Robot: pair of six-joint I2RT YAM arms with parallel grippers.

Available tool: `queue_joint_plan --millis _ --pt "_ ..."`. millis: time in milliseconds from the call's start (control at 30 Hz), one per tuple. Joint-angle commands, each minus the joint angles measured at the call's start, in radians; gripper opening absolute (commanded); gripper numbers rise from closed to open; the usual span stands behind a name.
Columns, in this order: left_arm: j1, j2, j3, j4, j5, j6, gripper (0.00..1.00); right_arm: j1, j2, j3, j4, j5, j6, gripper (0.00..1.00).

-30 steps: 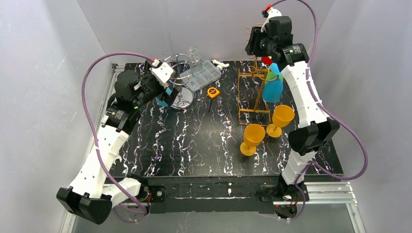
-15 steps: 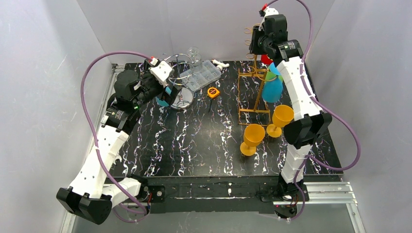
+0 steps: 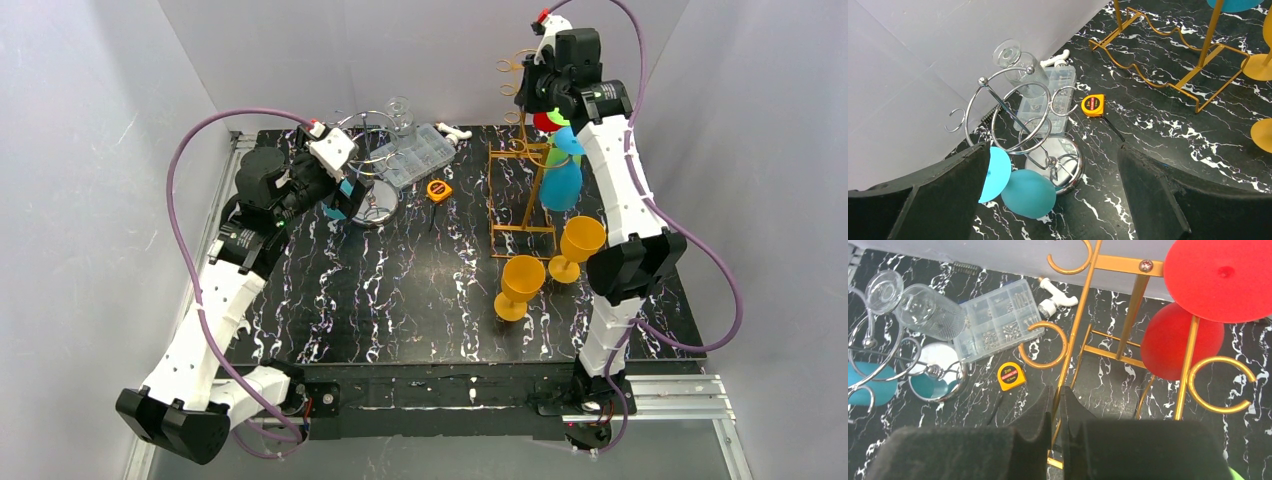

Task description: Place the wine glass upside down on the wine glass rack

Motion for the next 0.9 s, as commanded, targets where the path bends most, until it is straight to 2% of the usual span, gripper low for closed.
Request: queue_joint_plan --millis 0,100,233,500,533,633,767,833,867 --pt "0.006 -0.017 -0.008 0.004 -0.006 0.001 0.98 -0.029 0.017 0.046 -0.027 -0.175 -0.085 0.01" --pt "0.006 -0.003 0.004 -0.005 -0.006 0.0 0.98 -0.065 0.009 0.057 -0.029 -0.309 -0.134 0.01" --pt "0.006 0.027 0.044 -0.043 0.008 -0.014 0.98 -0.135 0.019 0.087 -0.016 -0.463 -0.119 0.01" --pt "0.006 0.05 0.066 -0.03 0.013 -0.048 0.98 -0.113 -0.005 0.053 -0.037 -0.425 -0.134 0.01" --pt "0.006 0.048 0.064 -0.03 0.012 -0.048 0.98 -0.111 -0.004 0.054 -0.04 -0.416 -0.134 0.05" --pt "0.006 0.045 0.062 -0.03 0.01 -0.049 0.98 -0.108 -0.004 0.059 -0.041 -0.374 -0.119 0.29" --pt "0.006 0.037 0.064 -0.033 0.01 -0.049 0.98 -0.108 -0.013 0.072 -0.026 -0.322 -0.099 0.41" --pt "0.006 0.032 0.058 -0.031 0.012 -0.048 0.98 -0.108 -0.02 0.071 -0.015 -0.303 -0.074 0.51" --pt "0.006 0.031 0.056 -0.029 0.01 -0.049 0.98 -0.108 -0.024 0.07 -0.01 -0.294 -0.067 0.52"
